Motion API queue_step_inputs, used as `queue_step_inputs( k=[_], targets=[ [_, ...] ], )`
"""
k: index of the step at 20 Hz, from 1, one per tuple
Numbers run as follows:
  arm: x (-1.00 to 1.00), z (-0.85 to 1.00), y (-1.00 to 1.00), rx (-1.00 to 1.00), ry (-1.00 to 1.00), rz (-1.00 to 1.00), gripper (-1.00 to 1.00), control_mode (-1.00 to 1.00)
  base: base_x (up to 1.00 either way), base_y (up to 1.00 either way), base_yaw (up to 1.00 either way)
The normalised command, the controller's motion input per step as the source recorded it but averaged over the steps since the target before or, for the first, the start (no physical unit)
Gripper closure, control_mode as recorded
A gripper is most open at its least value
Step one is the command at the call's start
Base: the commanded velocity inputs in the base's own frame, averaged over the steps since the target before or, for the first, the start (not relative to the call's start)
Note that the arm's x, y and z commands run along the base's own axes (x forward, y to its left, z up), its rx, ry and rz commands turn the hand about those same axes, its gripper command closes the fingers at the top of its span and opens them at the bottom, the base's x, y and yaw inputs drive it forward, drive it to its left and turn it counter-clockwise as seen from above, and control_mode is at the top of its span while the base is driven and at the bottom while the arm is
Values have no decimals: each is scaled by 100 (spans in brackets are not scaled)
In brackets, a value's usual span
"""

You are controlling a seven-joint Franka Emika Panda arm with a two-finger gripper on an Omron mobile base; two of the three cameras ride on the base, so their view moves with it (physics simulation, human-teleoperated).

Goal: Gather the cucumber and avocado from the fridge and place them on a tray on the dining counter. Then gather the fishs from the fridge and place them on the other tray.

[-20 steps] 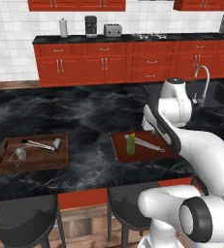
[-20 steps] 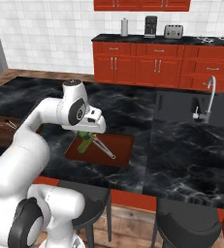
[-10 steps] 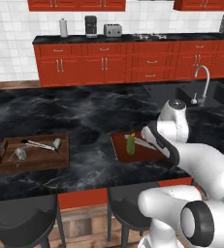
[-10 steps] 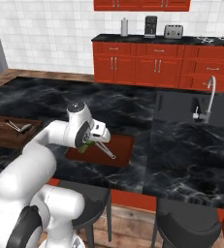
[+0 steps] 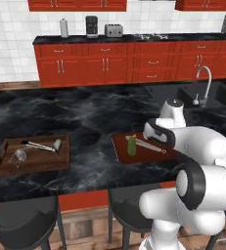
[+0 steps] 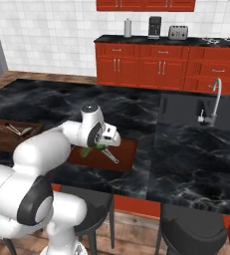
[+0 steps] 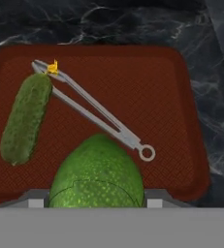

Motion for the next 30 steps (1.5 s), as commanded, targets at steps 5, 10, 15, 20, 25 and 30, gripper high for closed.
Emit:
queue_step_inputs(
  k=[5, 10, 15, 20, 25, 30],
  targets=[
    [58, -37, -10, 0, 8, 0, 100, -100, 0, 0, 0],
    [55, -49, -22, 0, 2, 0, 100, -100, 0, 0, 0],
    [33, -40, -23, 0, 2, 0, 100, -100, 0, 0, 0],
    [35, -35, -19, 0, 4, 0, 100, -100, 0, 0, 0],
    [29, -32, -16, 0, 4, 0, 100, -100, 0, 0, 0],
    [0, -8, -1, 0, 7, 0, -100, -100, 0, 0, 0]
  ],
)
